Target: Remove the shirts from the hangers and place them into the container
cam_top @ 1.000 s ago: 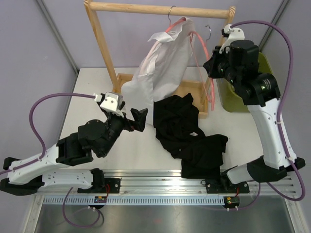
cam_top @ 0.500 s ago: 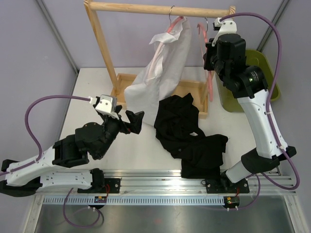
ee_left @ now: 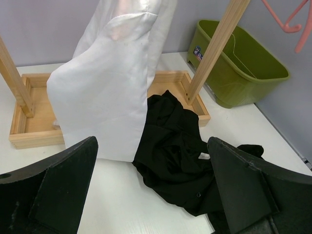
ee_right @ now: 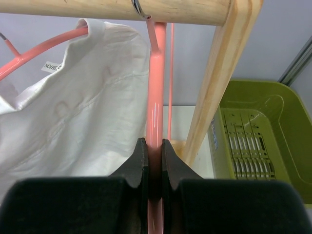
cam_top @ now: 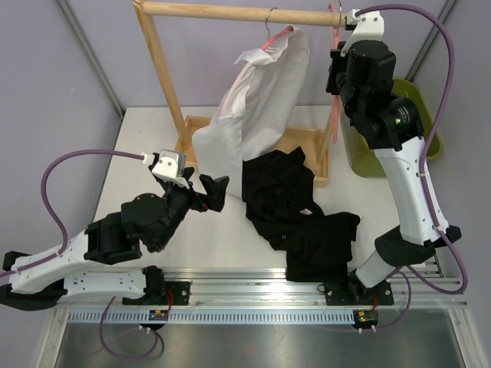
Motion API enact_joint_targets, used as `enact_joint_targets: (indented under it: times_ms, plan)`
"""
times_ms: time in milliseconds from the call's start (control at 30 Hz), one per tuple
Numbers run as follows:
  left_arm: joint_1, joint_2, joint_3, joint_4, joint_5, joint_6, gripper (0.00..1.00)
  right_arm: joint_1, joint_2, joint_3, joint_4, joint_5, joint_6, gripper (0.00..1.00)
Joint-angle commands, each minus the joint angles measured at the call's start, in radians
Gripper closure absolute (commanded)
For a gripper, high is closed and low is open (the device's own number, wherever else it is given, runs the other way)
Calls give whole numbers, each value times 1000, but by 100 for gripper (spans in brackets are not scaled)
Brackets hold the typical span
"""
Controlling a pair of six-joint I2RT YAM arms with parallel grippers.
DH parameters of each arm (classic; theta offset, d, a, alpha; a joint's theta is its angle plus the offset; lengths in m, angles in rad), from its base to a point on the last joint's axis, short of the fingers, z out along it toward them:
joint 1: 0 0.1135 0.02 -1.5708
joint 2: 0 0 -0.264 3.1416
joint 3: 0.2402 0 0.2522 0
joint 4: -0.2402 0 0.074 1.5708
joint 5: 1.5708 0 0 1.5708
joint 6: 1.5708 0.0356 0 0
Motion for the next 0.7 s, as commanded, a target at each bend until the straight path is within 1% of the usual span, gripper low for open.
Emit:
enact_joint_targets:
  times_ms: [0,133,333,367,400,600,667]
  plan:
    - [-4,-16,-7,10,-34,-28,1,4,26,71,150,80,-22,100]
    - [-4,-16,-5,8,-31,-34,1,-2,103,116,153,100,-58,100]
    - [-4,-44,-14,-18,-31,-63,1,-11,177,151,133,88,-35,100]
    - [-4,-50,-19,-18,-32,-65,1,-11,178,147,129,86,-35,100]
    - [-4,-55,-21,-21,-34,-67,1,-11,178,141,124,80,1,100]
    - [-4,-68,-27,-24,-25,-74,1,-12,118,-7,138,75,64,100]
    - [-4,-65,-27,-22,-20,-76,1,-14,109,-19,133,80,77,100]
